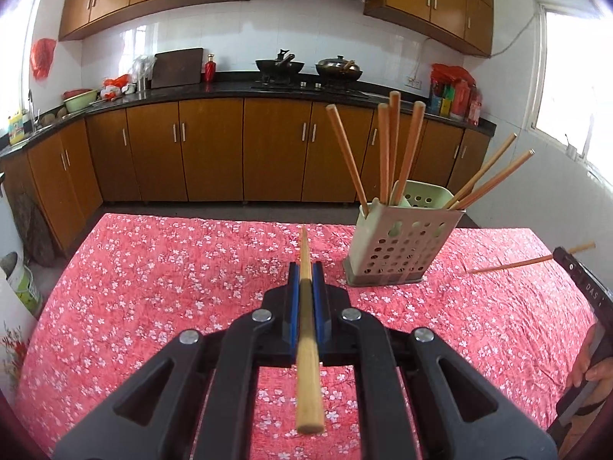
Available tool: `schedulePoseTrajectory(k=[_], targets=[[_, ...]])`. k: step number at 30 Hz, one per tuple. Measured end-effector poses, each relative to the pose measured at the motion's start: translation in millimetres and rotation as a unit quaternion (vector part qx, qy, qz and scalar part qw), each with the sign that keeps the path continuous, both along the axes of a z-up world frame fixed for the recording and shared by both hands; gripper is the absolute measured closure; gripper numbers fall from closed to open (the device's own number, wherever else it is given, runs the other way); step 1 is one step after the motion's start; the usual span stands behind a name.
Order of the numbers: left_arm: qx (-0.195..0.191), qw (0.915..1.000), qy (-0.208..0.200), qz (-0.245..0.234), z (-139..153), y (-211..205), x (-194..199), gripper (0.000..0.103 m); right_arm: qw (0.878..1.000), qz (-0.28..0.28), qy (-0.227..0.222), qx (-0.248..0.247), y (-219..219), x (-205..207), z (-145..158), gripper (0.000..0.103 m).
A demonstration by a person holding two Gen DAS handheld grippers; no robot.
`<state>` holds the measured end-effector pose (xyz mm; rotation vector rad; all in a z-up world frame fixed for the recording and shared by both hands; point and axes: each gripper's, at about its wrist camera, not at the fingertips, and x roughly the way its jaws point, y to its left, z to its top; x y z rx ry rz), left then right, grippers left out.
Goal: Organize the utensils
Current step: 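Raise the left tool's chopstick upright over the holder while the right tool does the same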
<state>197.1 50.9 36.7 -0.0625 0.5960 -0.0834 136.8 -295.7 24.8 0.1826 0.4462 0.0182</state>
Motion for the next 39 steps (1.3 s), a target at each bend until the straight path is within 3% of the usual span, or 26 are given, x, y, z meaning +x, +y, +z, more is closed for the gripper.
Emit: schedulePoseTrajectory(k=[10,19,26,33,39], targets=[[-0.001,1.0,-0.006,0.002,-1,3,0,0.095,1.0,0.005,-0.009,-0.005,6,0,3,0.095],[-0.024,0.996,-0.062,-0.061,59,-19,-14,0.095,0.992,0.067,-0.092,0.05,8,-13,83,0.095],[-0.037,0.9905,-0.094,-0.094,100,-39,-12,0.095,0.98,0.111,-0.152,0.057,26,-20,128,0.095],[-0.028,0.9882,-0.123,-0.087,126,-61,13,0.095,0.974,0.102,-0.198,0.04,44,-2,142,0.095],[-0.01,0.991,-0.099,-0.089,120,-78,43,0.095,0.971,0.084,-0.219,0.041,48,21,140,0.095]])
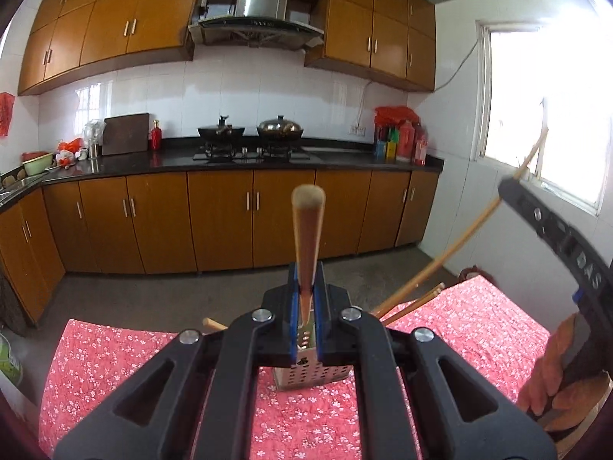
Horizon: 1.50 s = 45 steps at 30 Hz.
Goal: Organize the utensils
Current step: 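Raise the left tool's chopstick upright over the holder while the right tool does the same, then open the left tool to drop its chopstick into the holder while the right tool opens too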
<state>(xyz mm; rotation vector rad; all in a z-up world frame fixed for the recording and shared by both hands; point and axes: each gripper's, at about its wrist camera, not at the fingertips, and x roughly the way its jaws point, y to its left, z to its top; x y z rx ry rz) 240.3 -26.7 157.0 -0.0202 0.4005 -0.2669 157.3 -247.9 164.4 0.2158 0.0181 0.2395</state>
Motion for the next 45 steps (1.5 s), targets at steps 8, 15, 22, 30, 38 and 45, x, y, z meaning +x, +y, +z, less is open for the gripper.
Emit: schedulePoseTrajectory(k=[8,15,22,30,38,45], targets=[[-0.004,0.9998,0.021,-0.002,-20,-3,28,0.095,0.999,-0.012,0.044,-0.023,16,38,-24,0.095],[-0.019,0.9994,0.028,0.007,-33,1,44,0.095,0.996,-0.007,0.08,-0.028,18,48,-42,0.095],[-0.024,0.9991,0.032,0.01,-38,2,48,0.095,0.995,-0.004,0.099,-0.034,20,51,-48,0.095],[-0.026,0.999,0.035,0.01,-37,2,51,0.095,0.994,-0.005,0.108,-0.031,20,52,-48,0.095],[-0.035,0.9989,0.026,0.017,-31,9,47,0.075,0.995,-0.014,0.097,-0.028,11,46,-37,0.055],[-0.047,0.9983,0.011,0.032,-18,25,30,0.065,0.995,-0.024,0.09,-0.034,6,33,-29,0.043]])
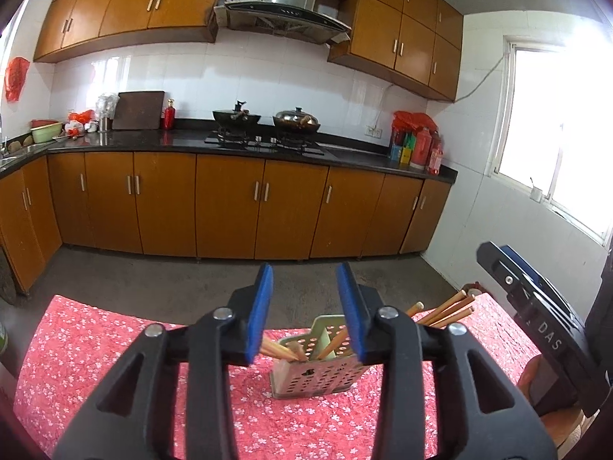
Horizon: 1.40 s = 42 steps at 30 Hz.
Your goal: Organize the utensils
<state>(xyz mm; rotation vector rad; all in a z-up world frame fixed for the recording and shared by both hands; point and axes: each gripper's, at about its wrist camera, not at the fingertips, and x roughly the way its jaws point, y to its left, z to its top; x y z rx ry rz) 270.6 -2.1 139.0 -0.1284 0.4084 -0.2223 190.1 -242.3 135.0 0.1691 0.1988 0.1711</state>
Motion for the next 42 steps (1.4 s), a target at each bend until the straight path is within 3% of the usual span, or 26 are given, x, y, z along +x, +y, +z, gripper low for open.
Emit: schedulePoseTrajectory(k=[4,8,10,15,17,26,42], targets=[[0.009,0.9997,-0.015,0.016,5,12,-23,0.058,1.0,-0.004,-0.003,-0.008,-3,-18,2,0.028],[0.043,0.9969,-0.045,0.047,0,24,-63,0.042,1.0,-0.01,-0.011,-0.026,-4,-44,0,0.008],[0.055,0.9954,-0.056,0.056,-5,29,-82,0.033,0.999,-0.013,-0.015,-0.039,-2,-59,-2,0.003],[0.059,0.9938,-0.066,0.068,-23,41,-128,0.008,0.997,-0.031,-0.017,-0.072,4,-100,-20,0.002],[0.065,0.9924,-0.069,0.079,-34,42,-148,0.004,0.996,-0.033,-0.008,-0.082,9,-112,-31,0.002],[0.08,0.9878,-0.075,0.11,-73,34,-195,0.004,0.995,-0.037,0.017,-0.089,16,-150,-68,0.002],[0.1,0.9877,-0.048,0.11,-120,22,-217,0.004,0.992,-0.028,0.062,-0.105,24,-170,-111,0.002]])
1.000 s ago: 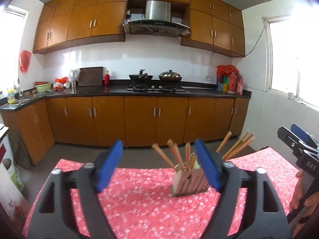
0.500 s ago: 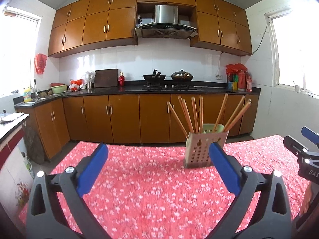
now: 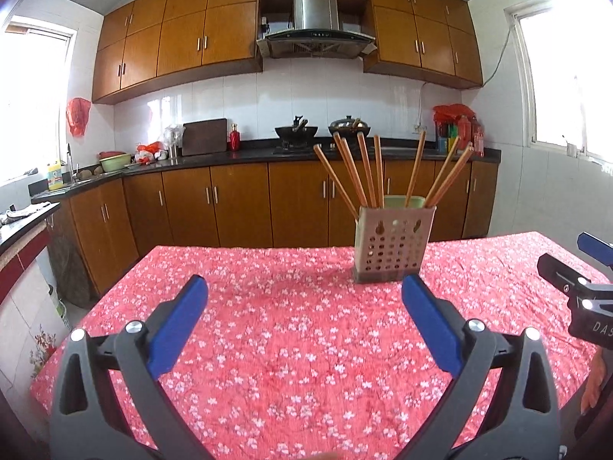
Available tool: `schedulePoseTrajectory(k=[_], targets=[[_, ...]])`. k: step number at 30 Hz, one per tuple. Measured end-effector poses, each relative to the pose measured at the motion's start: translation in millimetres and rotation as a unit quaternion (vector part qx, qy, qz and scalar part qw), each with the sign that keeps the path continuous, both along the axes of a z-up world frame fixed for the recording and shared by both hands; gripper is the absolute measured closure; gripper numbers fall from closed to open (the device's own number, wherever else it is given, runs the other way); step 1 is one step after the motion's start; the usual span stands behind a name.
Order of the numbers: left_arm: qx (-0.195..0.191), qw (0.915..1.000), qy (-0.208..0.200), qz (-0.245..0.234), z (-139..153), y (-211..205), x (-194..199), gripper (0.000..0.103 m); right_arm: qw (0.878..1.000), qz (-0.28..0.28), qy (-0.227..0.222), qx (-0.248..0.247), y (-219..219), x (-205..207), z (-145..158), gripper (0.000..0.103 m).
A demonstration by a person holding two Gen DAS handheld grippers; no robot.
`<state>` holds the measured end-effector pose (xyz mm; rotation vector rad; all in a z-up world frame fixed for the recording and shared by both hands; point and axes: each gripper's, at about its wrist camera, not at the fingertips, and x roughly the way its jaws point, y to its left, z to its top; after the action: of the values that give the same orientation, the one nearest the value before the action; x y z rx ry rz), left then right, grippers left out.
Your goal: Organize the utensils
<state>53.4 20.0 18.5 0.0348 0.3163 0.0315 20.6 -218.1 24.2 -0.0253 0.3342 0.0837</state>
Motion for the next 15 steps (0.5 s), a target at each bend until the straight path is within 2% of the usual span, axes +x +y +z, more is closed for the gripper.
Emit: schedulePoseTrajectory(k=[6,15], targets=[[0.001,0.9999,0.014,-0.003,-11,-3,1,0.004,1.0,-0.001,0.024,0.001,0,-1,-11,0.002],[-0.004,0.9997,0.021,-0.009,-16,-8,2,0.004,1.0,-0.002,0.025,0.003,-1,-2,-9,0.002]])
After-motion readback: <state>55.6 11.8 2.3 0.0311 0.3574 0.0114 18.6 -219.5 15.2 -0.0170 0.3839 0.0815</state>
